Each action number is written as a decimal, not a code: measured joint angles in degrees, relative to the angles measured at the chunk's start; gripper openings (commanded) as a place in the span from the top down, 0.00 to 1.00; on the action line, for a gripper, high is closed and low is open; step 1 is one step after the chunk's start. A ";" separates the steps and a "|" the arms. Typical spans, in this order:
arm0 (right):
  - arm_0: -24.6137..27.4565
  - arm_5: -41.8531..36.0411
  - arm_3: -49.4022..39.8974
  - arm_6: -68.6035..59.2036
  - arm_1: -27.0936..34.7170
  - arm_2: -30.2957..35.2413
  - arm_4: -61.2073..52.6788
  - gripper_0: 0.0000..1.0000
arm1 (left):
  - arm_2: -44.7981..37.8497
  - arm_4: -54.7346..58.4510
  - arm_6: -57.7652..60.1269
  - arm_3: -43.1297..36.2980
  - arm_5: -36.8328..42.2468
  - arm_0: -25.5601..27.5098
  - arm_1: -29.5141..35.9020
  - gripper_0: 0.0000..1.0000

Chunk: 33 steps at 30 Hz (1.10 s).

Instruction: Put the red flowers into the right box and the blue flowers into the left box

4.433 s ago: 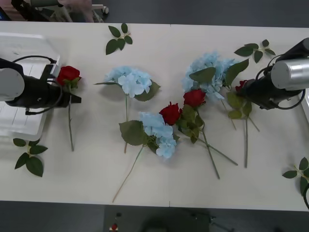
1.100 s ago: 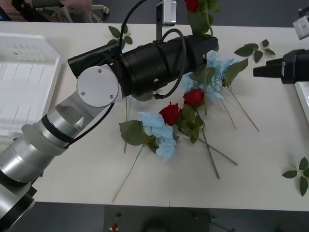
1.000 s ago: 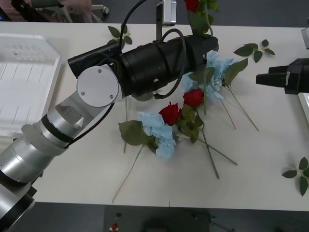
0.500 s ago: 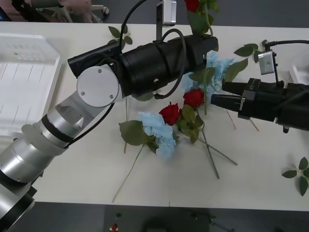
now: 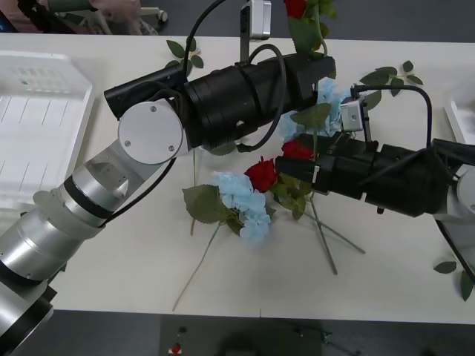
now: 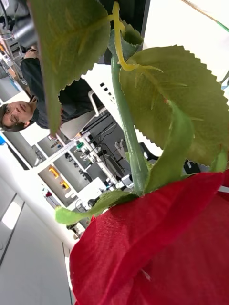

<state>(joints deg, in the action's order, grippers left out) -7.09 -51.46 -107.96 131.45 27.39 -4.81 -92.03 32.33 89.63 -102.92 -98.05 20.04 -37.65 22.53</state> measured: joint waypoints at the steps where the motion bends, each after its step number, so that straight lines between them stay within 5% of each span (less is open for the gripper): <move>1: 0.00 0.00 0.00 0.00 -0.94 0.00 0.60 0.03 | 0.00 0.00 0.00 0.00 0.00 0.00 0.00 1.00; 8: -0.79 0.82 0.00 0.02 -4.63 -0.11 1.74 0.03 | 0.00 0.00 0.00 0.00 0.00 0.00 0.00 1.00; 10: -1.37 2.69 0.00 0.04 -4.86 -0.62 1.74 0.13 | 0.00 0.00 0.00 0.00 0.00 0.00 0.00 1.00; 12: -1.98 4.94 0.00 0.06 -4.87 -1.88 1.90 0.45 | 0.00 0.00 0.00 0.00 0.00 0.00 0.00 1.00; 17: -3.00 8.34 0.00 0.08 -4.87 -5.12 4.82 1.00 | 0.00 0.00 0.00 0.01 0.00 0.00 0.00 1.00; 30: -3.00 8.10 0.01 0.09 -4.87 -5.01 6.11 1.00 | 0.00 0.00 0.00 0.02 0.00 0.00 0.00 1.00; 32: -3.00 8.10 0.01 0.09 -4.87 -5.01 6.11 1.00 | 0.00 0.00 0.00 0.02 0.00 0.00 0.00 0.12; 33: -3.00 8.09 0.01 0.09 -4.87 -5.02 6.11 1.00 | 0.00 0.00 0.00 0.02 0.00 0.00 0.00 0.00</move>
<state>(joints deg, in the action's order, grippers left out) -10.09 -43.37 -107.95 131.54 22.52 -9.83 -85.93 32.33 89.63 -102.92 -98.03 20.05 -37.65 22.53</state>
